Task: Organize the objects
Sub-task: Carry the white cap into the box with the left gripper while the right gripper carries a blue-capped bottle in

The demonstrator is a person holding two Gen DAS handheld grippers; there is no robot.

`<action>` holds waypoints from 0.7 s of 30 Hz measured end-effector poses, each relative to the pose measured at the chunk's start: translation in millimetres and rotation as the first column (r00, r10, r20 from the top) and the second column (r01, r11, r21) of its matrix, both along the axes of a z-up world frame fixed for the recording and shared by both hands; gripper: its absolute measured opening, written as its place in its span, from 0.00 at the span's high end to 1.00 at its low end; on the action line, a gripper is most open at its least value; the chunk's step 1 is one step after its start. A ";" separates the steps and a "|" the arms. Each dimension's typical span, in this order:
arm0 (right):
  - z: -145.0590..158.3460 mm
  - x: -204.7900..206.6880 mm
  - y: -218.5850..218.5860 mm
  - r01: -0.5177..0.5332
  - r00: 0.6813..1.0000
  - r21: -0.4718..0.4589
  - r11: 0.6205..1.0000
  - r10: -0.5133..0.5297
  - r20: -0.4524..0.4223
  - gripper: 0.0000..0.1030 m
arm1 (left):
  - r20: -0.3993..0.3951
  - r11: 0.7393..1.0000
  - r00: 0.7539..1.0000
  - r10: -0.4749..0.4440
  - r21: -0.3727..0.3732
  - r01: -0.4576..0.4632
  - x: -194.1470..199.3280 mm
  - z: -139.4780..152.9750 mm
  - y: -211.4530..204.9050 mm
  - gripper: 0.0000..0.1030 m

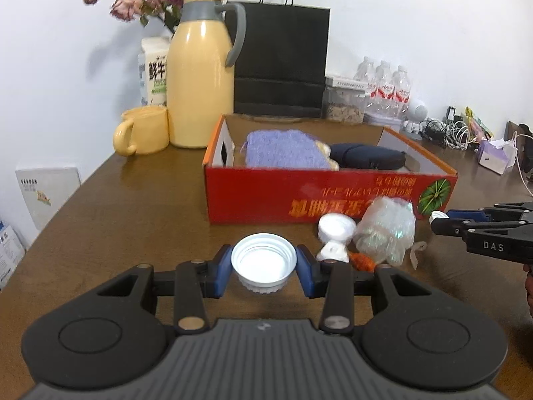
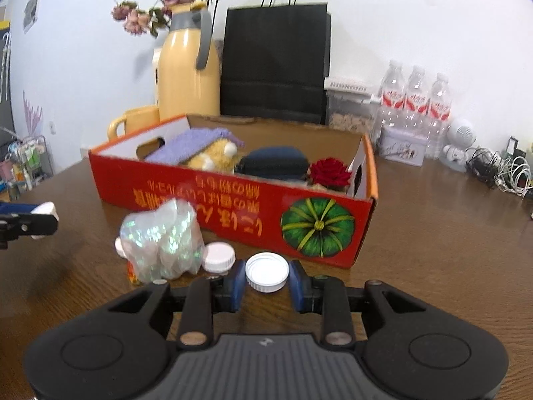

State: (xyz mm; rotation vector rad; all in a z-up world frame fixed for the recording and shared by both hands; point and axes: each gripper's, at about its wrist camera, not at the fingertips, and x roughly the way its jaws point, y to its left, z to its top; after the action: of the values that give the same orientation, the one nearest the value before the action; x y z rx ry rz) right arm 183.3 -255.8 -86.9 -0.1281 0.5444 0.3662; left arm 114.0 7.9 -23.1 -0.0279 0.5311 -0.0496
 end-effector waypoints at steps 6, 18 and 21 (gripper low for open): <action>24.1 -2.5 0.6 -0.001 0.997 0.034 0.999 -0.001 0.077 0.74 | 0.069 1.000 0.997 -0.018 0.007 0.018 18.2 23.1 -9.5 0.60; 62.4 41.4 20.7 0.011 0.983 0.077 0.997 -0.025 0.179 0.74 | 0.150 0.999 0.988 -0.038 -0.003 0.039 82.1 50.2 -38.3 0.60; 65.7 58.2 25.4 0.027 0.981 0.081 0.996 -0.042 0.188 0.74 | 0.154 0.999 0.987 -0.037 -0.002 0.037 99.8 52.5 -43.4 0.60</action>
State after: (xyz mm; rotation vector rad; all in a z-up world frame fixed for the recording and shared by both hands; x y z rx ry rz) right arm 241.5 -230.4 -21.2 -0.0767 0.3426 0.3371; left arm 213.8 -35.5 29.4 -0.0191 0.3773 -0.0886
